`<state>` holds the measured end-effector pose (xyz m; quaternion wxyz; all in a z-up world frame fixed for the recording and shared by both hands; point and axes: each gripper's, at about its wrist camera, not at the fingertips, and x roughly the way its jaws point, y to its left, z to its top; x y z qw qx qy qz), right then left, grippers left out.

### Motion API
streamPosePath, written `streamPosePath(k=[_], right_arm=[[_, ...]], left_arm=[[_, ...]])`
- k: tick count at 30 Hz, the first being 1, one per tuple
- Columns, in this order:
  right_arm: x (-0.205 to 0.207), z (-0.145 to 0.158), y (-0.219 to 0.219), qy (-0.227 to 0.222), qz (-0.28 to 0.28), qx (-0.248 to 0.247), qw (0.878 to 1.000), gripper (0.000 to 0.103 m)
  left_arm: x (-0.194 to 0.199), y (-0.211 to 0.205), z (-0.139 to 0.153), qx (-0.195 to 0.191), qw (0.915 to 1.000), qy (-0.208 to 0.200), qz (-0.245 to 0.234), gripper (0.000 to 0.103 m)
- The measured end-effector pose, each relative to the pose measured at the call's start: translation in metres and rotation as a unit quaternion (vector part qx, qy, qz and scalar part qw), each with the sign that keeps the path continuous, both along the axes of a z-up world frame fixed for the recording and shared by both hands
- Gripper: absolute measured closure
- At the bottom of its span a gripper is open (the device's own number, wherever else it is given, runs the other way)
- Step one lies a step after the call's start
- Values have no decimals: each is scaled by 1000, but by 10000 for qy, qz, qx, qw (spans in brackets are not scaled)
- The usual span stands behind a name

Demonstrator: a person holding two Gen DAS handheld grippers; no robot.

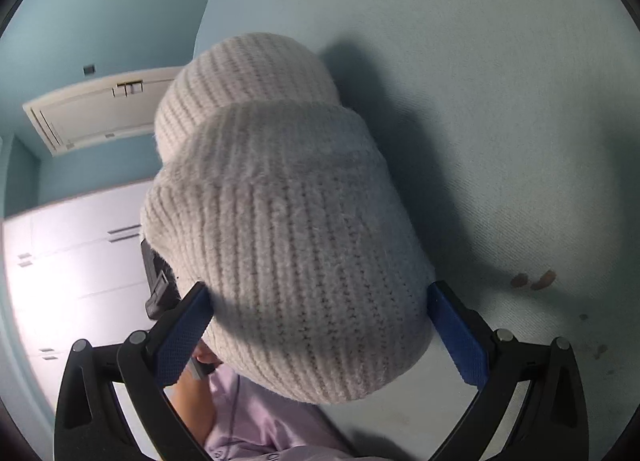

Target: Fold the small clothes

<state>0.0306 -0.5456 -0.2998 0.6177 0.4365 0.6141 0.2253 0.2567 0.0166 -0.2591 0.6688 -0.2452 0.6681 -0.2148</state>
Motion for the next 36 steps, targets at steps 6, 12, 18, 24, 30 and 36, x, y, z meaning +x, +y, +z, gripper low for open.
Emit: streamPosePath(k=[6, 12, 18, 24, 30, 36], right_arm=[[2, -11, -8, 52, 354, 448, 9984, 0], [2, -24, 3, -188, 171, 750, 9969, 0], [-8, -22, 10, -664, 2, 666, 9956, 1], [-1, 34, 37, -1403, 613, -389, 9874, 3], [18, 56, 38, -1731, 372, -564, 9826, 3], [51, 67, 31, -1907, -264, -578, 9796, 3]], left_arm=[[4, -5, 6, -56, 9999, -130, -71, 30], [-1, -1, 3, -107, 9998, -153, -33, 30], [-12, 14, 7, -152, 9989, -448, -55, 38], [2, 8, 35, -10, 9967, -804, -89, 44], [27, -2, 50, 116, 9956, -925, 115, 44], [71, -13, 64, 391, 9920, -1134, 402, 45]])
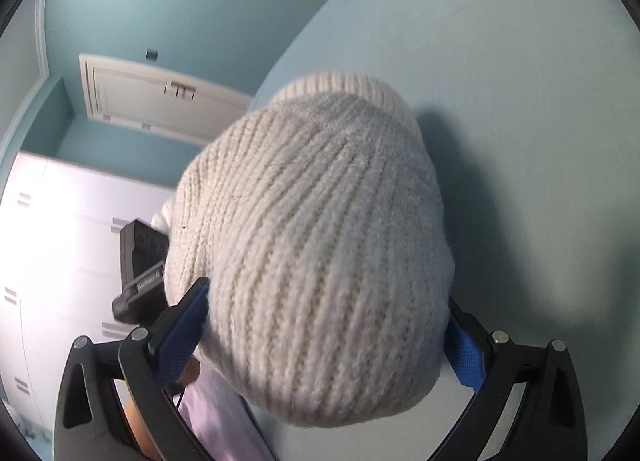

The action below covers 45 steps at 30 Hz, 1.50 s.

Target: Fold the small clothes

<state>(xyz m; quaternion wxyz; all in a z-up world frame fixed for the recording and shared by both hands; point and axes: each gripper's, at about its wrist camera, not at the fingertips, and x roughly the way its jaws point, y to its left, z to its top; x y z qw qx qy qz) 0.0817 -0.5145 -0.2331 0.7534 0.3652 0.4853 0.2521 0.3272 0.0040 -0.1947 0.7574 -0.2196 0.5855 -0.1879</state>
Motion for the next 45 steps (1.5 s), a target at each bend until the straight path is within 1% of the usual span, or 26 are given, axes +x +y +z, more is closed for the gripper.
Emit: streamPosePath(k=[4, 6, 9, 10, 11, 12, 14, 16, 17, 19, 21, 22, 24, 25, 26, 29, 31, 32, 34, 35, 37, 40, 41, 42, 43, 45], right_arm=[[18, 1, 13, 1, -219, -14, 9998, 3], [25, 2, 17, 36, -276, -106, 9996, 3], [12, -12, 23, 143, -255, -274, 9992, 1], [4, -15, 24, 216, -221, -325, 9990, 1], [9, -18, 23, 298, -185, -374, 9987, 1], [7, -24, 20, 390, -133, -354, 9985, 0], [3, -28, 4, 554, -71, -239, 9982, 0], [-2, -23, 7, 723, -107, -346, 9967, 0], [-6, -14, 9, 825, -143, -568, 9949, 1], [-17, 14, 18, 871, -222, -1187, 9889, 1], [-36, 57, 30, 525, -151, -1953, 9792, 1], [-49, 80, 36, 266, -110, -2289, 9730, 1], [-86, 130, 49, -319, -192, -2899, 9563, 1], [-100, 147, 51, -477, -332, -3096, 9491, 1], [-121, 168, 53, -668, -451, -3195, 9441, 1], [-166, 216, 67, -1071, -423, -3196, 9405, 1], [-193, 240, 65, -1151, -501, -3224, 9382, 1], [-203, 250, 64, -1110, -611, -3312, 9350, 1], [-223, 265, 62, -992, -892, -3537, 9258, 1], [-234, 270, 61, -957, -985, -3645, 9210, 1], [-249, 281, 72, -999, -1091, -3873, 9100, 1], [-285, 287, 86, -1126, -1101, -4523, 8778, 1], [-287, 283, 88, -1155, -1051, -4630, 8725, 1], [-294, 284, 94, -1188, -989, -4713, 8683, 1], [-304, 284, 103, -1241, -898, -4795, 8641, 1], [-319, 287, 109, -1367, -802, -4875, 8586, 1]], left_arm=[[22, 9, -13, -62, 9996, 119, 253, 45], [21, 11, -21, -49, 9992, 229, 336, 44], [12, 14, -32, 44, 9986, 354, 387, 36], [8, 14, -34, 119, 9986, 347, 384, 29], [5, 12, -35, 187, 9983, 369, 401, 19], [2, 15, -35, 272, 9979, 398, 438, 15], [-4, 18, -29, 463, 9970, 396, 467, 12], [-14, 18, -11, 953, 9944, 252, 387, 12], [-20, 15, 1, 1243, 9916, 116, 335, 12], [-34, 10, 25, 1896, 9815, -155, 236, 12], [-52, 5, 52, 2482, 9676, -424, 190, 11], [-68, 3, 72, 2801, 9578, -624, 151, 11], [-91, -1, 100, 3058, 9478, -901, 79, 11], [-107, -2, 118, 3131, 9434, -1094, -7, 9], [-123, -1, 133, 3190, 9392, -1265, -75, 5], [-173, 2, 177, 3529, 9192, -1744, -83, 0], [-204, 1, 209, 3589, 9106, -2047, -88, 0], [-226, 3, 226, 3631, 9045, -2237, -88, 0], [-252, 3, 250, 3665, 8979, -2437, -28, 0], [-264, -1, 263, 3644, 8975, -2485, -8, 0], [-289, 8, 279, 3519, 9028, -2472, 56, 0], [-317, 22, 291, 3148, 9201, -2321, 186, 0], [-326, 27, 292, 3019, 9240, -2335, 242, 0], [-337, 28, 292, 2939, 9247, -2403, 294, 0], [-345, 28, 293, 2888, 9226, -2536, 320, 0], [-358, 23, 289, 2949, 9103, -2888, 318, 0]])
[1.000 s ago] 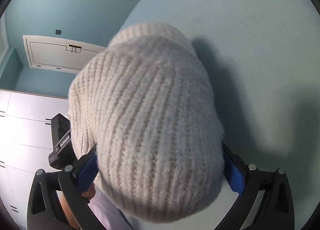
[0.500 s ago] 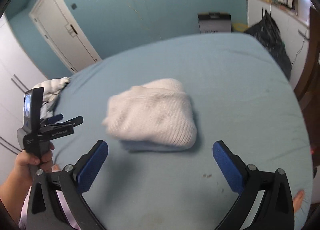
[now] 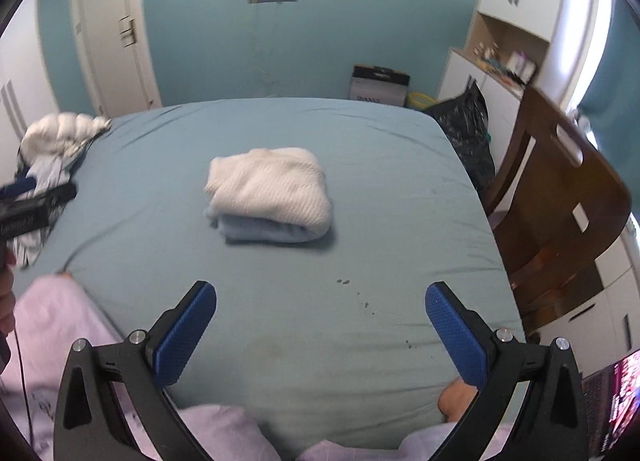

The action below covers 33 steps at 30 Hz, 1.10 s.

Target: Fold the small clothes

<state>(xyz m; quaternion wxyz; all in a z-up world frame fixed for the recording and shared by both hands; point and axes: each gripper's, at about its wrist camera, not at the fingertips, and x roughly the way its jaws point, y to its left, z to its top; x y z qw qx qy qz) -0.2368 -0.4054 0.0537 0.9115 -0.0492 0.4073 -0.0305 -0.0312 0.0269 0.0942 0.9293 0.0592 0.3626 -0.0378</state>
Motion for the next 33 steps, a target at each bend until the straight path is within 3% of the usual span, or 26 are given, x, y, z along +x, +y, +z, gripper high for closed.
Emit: streamPosePath(k=[2, 7, 11, 16, 23, 33], right_arm=[[-8, -8, 14, -164, 114, -129, 9997, 1], [-6, -30, 33, -659, 361, -710, 9946, 1], [15, -47, 34, -167, 558, -405, 9975, 1], [34, -48, 17, 99, 406, 128, 9990, 1], [47, -48, -1, 117, 7, 253, 9996, 1], [43, -48, 3, 199, 94, 240, 9995, 1]], left_arm=[[-8, -7, -10, 260, 9995, -176, -71, 0], [-13, -25, -38, 836, 9949, -153, -551, 0], [-9, -38, -53, 1143, 9899, -74, -835, 0], [-8, -43, -59, 1140, 9892, 24, -926, 0], [9, -35, -63, 871, 9937, 277, -648, 0], [16, -29, -68, 621, 9952, 515, -551, 0]])
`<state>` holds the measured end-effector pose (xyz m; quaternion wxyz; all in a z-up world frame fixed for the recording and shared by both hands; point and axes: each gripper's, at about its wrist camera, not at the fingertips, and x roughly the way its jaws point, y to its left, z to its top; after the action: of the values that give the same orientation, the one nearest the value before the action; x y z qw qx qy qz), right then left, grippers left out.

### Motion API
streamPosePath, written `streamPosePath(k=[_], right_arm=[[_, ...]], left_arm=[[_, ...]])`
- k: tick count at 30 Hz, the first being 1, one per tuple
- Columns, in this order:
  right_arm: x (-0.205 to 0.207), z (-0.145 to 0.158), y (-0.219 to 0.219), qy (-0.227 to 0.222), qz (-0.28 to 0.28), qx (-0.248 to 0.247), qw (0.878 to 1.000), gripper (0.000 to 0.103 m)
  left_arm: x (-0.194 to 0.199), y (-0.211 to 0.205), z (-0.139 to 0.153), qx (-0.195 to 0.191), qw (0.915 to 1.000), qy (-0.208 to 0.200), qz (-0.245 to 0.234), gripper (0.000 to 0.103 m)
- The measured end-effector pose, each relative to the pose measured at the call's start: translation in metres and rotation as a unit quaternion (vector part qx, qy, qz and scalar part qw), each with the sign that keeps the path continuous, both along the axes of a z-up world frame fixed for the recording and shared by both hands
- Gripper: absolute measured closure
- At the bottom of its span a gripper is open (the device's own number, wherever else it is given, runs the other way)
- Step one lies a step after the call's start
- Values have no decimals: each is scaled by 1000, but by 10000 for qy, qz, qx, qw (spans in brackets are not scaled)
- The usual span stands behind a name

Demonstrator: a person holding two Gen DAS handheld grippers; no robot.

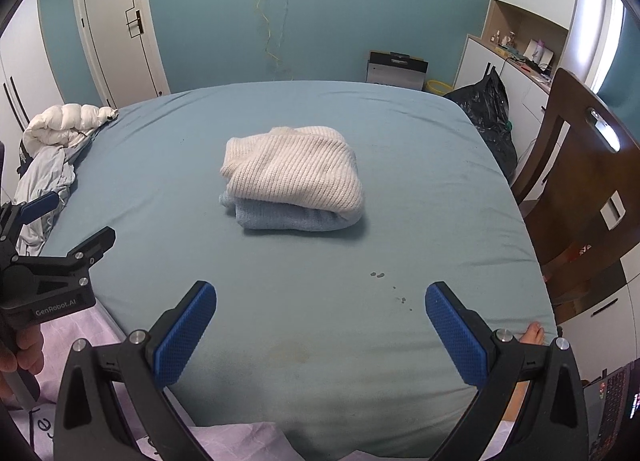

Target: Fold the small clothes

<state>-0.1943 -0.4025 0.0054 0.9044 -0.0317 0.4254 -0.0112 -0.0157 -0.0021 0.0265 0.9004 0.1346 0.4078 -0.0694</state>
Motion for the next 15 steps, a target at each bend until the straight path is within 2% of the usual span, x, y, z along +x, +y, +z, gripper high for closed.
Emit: streamPosePath(k=[15], right_arm=[[-3, 2, -1, 133, -39, -7, 9999, 1]], left_arm=[[-3, -5, 0, -21, 9999, 72, -109, 0]])
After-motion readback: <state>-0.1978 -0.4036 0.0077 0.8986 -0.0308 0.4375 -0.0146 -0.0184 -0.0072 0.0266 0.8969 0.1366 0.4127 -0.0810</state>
